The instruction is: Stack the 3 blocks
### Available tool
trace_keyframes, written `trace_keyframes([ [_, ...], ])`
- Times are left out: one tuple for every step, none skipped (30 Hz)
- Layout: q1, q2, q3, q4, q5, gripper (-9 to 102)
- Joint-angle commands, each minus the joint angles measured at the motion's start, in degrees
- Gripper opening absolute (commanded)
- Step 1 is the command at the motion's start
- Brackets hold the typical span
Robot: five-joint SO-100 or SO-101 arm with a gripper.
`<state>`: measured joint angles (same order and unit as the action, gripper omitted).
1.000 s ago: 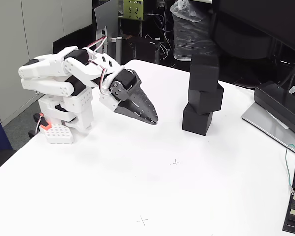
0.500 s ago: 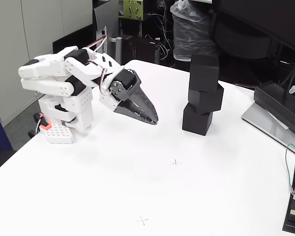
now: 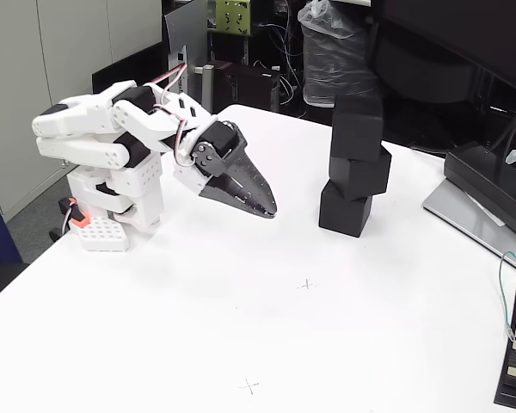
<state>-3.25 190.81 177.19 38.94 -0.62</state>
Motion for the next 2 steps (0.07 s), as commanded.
trace_keyframes([
  [-0.26, 0.18, -0.26, -0.18, 0.09, -1],
  [-0.26, 0.18, -0.26, -0.18, 0.09, -1],
])
